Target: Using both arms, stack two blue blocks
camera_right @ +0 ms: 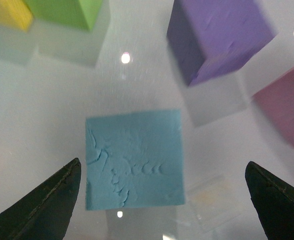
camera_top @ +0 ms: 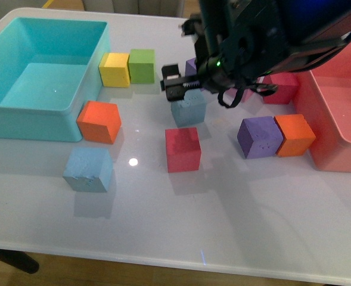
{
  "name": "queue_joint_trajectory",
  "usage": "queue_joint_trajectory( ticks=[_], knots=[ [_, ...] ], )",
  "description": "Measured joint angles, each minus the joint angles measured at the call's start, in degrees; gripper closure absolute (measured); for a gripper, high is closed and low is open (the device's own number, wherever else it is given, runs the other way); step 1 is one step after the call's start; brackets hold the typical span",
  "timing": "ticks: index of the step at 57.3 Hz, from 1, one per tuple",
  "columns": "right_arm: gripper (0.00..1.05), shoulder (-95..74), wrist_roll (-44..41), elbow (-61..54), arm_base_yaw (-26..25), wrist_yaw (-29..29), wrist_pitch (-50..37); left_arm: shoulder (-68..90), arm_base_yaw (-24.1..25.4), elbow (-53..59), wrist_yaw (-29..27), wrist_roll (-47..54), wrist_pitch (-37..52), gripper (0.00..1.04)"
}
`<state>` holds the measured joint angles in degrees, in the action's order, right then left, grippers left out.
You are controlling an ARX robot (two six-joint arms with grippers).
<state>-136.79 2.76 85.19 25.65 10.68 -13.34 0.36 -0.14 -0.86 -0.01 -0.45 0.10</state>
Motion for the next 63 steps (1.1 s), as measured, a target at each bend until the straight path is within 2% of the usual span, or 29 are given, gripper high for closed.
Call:
queue_joint_trajectory(
  ticks=[8,16,26,29,31,33,37,40,47,58,63],
  knots=[
    [0.09,10.58,0.0,-11.3,-0.61,0.17,-8.48,0.0,0.0,0.0,0.0,0.0,0.0,0.09],
    [0.09,24.2,0.5,-27.52,-1.14,0.59,-15.65,0.0,0.0,0.0,0.0,0.0,0.0,0.09],
    [0.09,40.24,0.09,-43.6,-1.05,3.8,-16.9,0.0,0.0,0.0,0.0,0.0,0.0,0.09],
    [0.1,44.28,-0.61,-47.39,-0.74,6.38,-17.77,0.0,0.0,0.0,0.0,0.0,0.0,0.09],
    [0.17,46.23,-1.16,-51.54,-0.72,10.56,-26.6,0.0,0.0,0.0,0.0,0.0,0.0,0.09],
    [0.22,47.34,-1.36,-54.45,-1.07,11.74,-33.31,0.0,0.0,0.0,0.04,0.0,0.0,0.09],
    [0.34,50.16,-1.79,-60.61,-2.97,10.93,-44.92,-0.02,0.0,0.0,0.0,0.0,0.0,0.09],
    [0.43,52.65,-2.12,-63.69,-4.63,9.73,-48.28,-0.02,0.0,0.0,0.0,0.0,0.0,0.09],
    [0.66,57.35,-2.34,-70.4,-8.39,6.21,-51.91,-0.02,0.0,0.0,0.0,0.0,0.0,0.09],
    [1.01,65.72,-2.4,-77.05,-13.09,1.51,-48.37,-0.02,0.0,0.0,0.0,0.0,0.0,0.09],
    [1.03,71.01,-2.56,-79.03,-15.02,-0.52,-45.53,-0.02,0.0,0.0,0.0,0.0,-0.02,0.09]
  ],
)
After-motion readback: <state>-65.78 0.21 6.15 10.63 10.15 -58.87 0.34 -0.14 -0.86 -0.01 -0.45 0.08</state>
